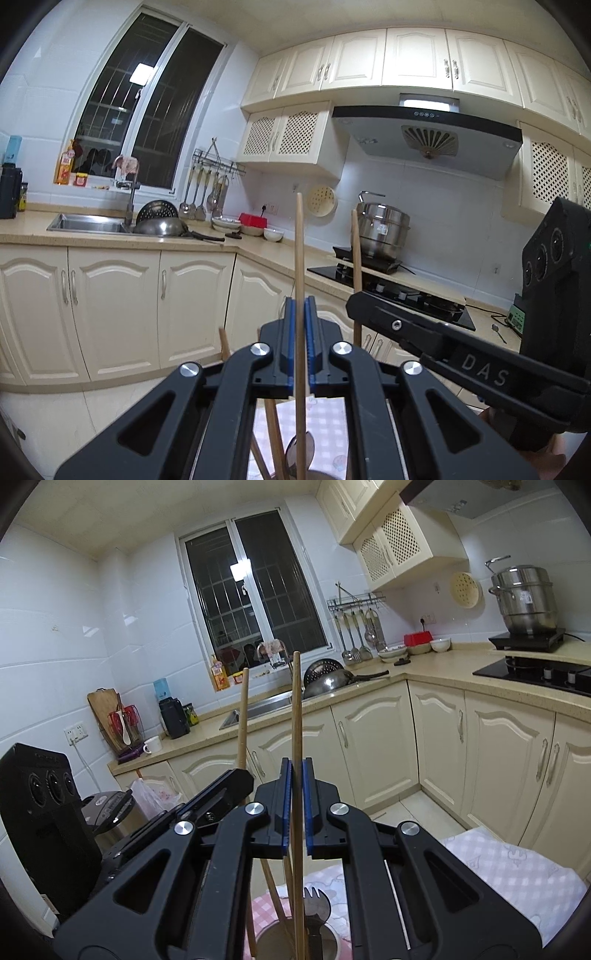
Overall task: Organize utensils
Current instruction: 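Lift both chopsticks over the pink cup and open both tools to drop them in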
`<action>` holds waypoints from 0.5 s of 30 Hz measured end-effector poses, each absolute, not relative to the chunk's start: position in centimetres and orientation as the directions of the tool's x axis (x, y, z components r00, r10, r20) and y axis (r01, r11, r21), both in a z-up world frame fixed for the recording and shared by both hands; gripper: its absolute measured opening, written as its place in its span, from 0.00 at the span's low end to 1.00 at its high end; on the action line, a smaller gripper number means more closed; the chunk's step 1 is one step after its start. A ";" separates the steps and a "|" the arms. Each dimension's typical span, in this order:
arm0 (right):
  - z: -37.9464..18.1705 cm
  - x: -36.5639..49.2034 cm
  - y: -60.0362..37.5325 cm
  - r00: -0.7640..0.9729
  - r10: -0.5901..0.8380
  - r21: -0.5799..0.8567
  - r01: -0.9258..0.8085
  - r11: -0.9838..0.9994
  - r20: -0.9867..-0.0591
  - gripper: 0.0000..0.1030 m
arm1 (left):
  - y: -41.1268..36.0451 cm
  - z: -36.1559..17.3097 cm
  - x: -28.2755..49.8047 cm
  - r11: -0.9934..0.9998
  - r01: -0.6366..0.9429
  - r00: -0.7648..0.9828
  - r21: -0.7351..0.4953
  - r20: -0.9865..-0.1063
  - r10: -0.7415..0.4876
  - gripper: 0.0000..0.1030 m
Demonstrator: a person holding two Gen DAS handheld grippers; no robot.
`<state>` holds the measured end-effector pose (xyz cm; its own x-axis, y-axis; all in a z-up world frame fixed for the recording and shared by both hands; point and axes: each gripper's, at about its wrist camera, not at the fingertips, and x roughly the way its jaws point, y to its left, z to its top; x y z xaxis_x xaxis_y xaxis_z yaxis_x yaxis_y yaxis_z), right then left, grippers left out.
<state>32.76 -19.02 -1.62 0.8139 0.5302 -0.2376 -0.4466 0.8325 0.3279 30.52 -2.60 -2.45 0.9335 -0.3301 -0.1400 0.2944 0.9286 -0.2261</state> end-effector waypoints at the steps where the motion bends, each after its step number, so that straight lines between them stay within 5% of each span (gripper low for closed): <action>1: -2.0 32.9 -19.0 0.812 0.529 0.331 -0.443 0.833 -0.244 0.06 | -2.5 -2.7 30.6 0.929 0.293 0.933 -0.228 -0.144 -0.329 0.05; 9: -4.4 33.2 -19.4 0.770 0.542 0.365 -0.424 0.829 -0.335 0.08 | -2.6 -5.2 30.3 0.933 0.286 0.925 -0.221 -0.189 -0.328 0.07; 12: -4.7 32.6 -21.1 0.804 0.479 0.378 -0.346 0.858 -0.352 0.56 | -1.8 -5.2 29.4 0.936 0.270 0.930 -0.225 -0.193 -0.314 0.47; 13: -4.7 32.4 -22.0 0.811 0.475 0.402 -0.331 0.854 -0.342 0.78 | -1.2 -5.0 29.0 0.938 0.258 0.935 -0.233 -0.184 -0.303 0.72; 15: -4.6 31.9 -23.6 0.822 0.456 0.423 -0.300 0.855 -0.340 0.84 | -0.5 -4.6 28.3 0.944 0.238 0.943 -0.229 -0.177 -0.280 0.84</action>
